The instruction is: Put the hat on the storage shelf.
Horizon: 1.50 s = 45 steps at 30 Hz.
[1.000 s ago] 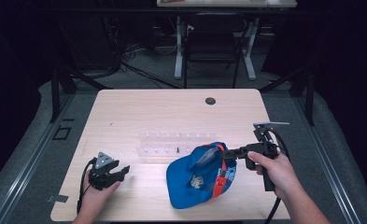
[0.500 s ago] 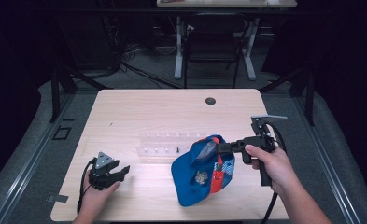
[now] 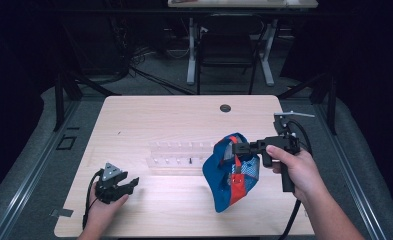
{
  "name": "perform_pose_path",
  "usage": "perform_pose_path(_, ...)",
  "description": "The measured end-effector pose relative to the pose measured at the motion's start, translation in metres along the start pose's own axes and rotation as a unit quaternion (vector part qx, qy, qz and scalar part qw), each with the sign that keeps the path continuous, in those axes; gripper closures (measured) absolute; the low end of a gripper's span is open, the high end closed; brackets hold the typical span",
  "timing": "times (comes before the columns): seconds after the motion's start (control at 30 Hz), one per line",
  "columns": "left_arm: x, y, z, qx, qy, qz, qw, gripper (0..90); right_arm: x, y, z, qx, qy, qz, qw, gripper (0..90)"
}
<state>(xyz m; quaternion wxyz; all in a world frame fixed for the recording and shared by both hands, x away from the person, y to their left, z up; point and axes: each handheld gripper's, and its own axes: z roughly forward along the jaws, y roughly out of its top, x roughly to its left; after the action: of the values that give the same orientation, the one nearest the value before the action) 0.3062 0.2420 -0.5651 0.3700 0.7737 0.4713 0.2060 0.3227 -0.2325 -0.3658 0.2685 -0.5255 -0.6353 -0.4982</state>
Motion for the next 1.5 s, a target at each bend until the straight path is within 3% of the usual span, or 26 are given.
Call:
perform_pose_path(0.67,0.0,0.0,0.0,-0.001,-0.001,-0.001,1.0,47.1,0.019,0.017,-0.003,-0.022,0.005,-0.004,0.9997,78.2)
perform_pose_path(0.83,-0.001,0.0,0.001,0.0,-0.003,-0.001,1.0,47.2,0.025,0.023,0.002,-0.024,0.016,-0.007,0.9996,78.2)
perform_pose_path(1.5,0.0,0.0,0.001,-0.003,-0.003,-0.002,1.0,47.0,0.046,0.046,0.027,-0.023,0.02,-0.018,0.9994,78.3)
